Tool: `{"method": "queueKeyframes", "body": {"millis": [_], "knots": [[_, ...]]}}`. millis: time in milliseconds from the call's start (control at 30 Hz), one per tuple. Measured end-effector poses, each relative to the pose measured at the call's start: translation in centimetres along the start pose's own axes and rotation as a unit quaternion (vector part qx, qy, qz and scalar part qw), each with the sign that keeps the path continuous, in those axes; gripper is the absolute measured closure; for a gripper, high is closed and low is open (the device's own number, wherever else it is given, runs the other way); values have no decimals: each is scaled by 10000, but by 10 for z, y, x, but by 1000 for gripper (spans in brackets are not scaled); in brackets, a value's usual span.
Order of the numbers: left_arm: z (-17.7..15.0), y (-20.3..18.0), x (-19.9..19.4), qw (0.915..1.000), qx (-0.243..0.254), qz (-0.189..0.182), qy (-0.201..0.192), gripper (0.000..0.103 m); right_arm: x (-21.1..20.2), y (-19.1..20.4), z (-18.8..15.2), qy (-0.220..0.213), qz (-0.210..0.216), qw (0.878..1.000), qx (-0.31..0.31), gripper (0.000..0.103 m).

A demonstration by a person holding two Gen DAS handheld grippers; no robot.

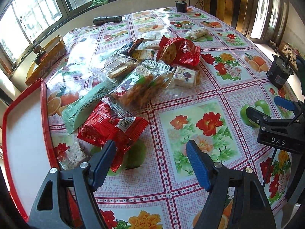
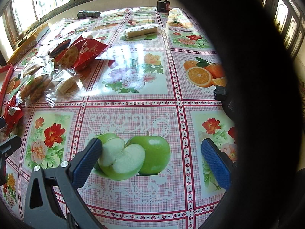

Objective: Organize snacks

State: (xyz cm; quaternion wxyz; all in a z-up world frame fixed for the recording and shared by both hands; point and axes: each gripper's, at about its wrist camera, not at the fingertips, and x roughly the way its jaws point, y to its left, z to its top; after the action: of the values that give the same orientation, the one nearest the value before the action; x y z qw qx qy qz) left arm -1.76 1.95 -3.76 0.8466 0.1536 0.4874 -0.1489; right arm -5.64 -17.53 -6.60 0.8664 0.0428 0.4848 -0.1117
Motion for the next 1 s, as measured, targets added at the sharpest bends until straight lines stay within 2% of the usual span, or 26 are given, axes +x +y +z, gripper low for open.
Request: {"method": "queueKeyframes", "body": {"millis": [100, 200, 500, 1000], "knots": [[0, 0, -1, 9999, 29, -121, 49, 27, 0, 0, 0, -2, 0, 10000, 1, 0], [0, 2, -1, 9999, 70, -70, 42, 27, 0, 0, 0, 0, 0, 10000, -2, 0], [8, 8, 3, 9989, -284, -232, 307, 27, 0, 0, 0, 0, 0, 10000, -2, 0], [12, 1, 2, 9986, -349, 110, 389, 27, 0, 0, 0, 3, -3, 10000, 4, 0]]}}
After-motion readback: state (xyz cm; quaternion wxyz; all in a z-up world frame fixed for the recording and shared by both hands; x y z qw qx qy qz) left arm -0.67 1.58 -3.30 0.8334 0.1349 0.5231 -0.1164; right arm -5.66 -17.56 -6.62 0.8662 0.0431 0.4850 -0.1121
